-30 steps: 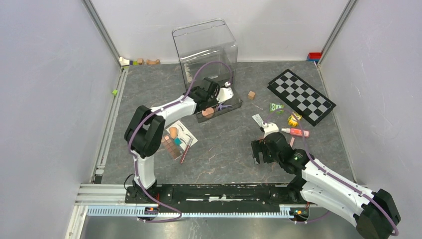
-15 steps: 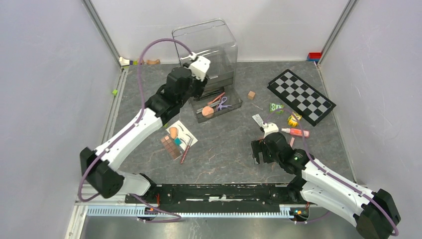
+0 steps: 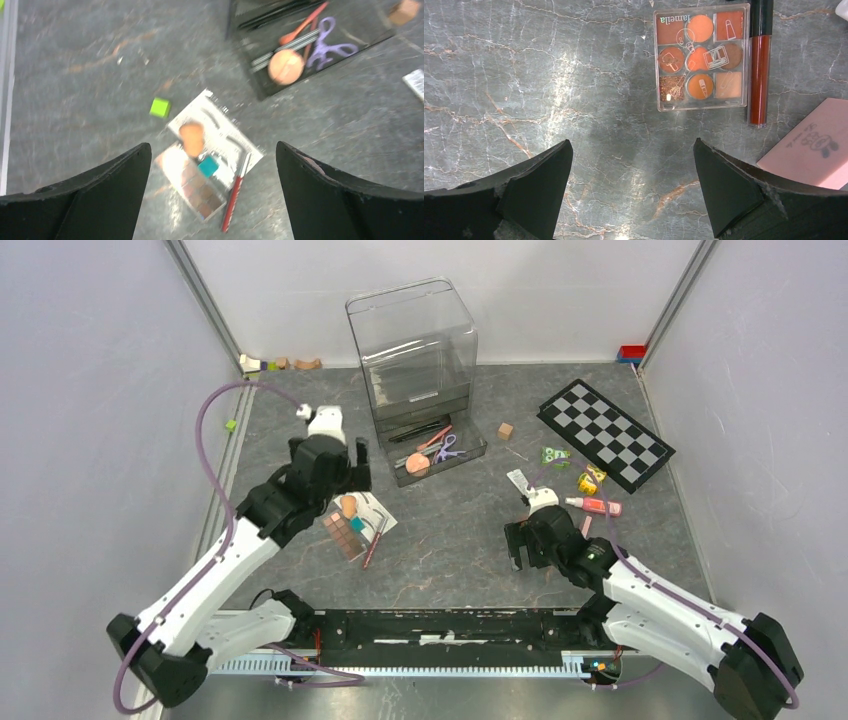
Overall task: Organize the makeup
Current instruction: Place the makeup in the drawer, then pick up the makeup tool from the center of the board.
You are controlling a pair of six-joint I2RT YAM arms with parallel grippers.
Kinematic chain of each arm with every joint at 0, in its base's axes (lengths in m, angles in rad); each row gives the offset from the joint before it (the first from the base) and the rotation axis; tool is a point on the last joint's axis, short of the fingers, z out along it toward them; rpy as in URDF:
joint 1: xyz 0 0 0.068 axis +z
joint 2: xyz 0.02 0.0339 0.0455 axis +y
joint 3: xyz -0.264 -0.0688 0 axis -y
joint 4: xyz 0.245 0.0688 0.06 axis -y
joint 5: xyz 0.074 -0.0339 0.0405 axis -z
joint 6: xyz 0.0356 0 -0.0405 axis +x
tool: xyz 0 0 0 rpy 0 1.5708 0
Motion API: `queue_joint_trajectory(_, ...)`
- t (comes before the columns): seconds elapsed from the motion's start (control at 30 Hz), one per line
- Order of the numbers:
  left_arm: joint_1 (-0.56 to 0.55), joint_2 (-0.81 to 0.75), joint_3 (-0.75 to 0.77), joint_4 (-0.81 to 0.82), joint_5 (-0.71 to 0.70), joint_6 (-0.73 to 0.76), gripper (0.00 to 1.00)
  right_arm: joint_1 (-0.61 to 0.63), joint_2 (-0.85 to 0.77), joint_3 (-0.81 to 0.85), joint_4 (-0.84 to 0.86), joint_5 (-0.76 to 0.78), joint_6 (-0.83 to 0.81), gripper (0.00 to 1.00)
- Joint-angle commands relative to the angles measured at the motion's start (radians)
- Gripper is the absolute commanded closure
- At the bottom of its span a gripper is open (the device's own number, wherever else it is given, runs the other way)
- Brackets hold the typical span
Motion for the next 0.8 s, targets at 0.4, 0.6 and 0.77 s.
queue_joint_trajectory(0.4, 0.167, 0.074, -0.232, 0.058, 0.119, -0.309, 0.02, -0.002, 0.038, 0.012, 0.017, -0.012, 0.048, 0.03)
queue_joint_trajectory(0.6, 0.178, 0.242, -0.219, 0.127, 0.142, -0.284, 0.07, -0.001, 0.010, -0.003, 0.001, -0.005, 0.047, 0.01)
queue_joint_trajectory(0.77, 0.215, 0.328, -0.211, 0.144, 0.145, -0.274, 0.12, -0.002, 0.001, -0.009, -0.003, -0.007, 0.047, 0.01)
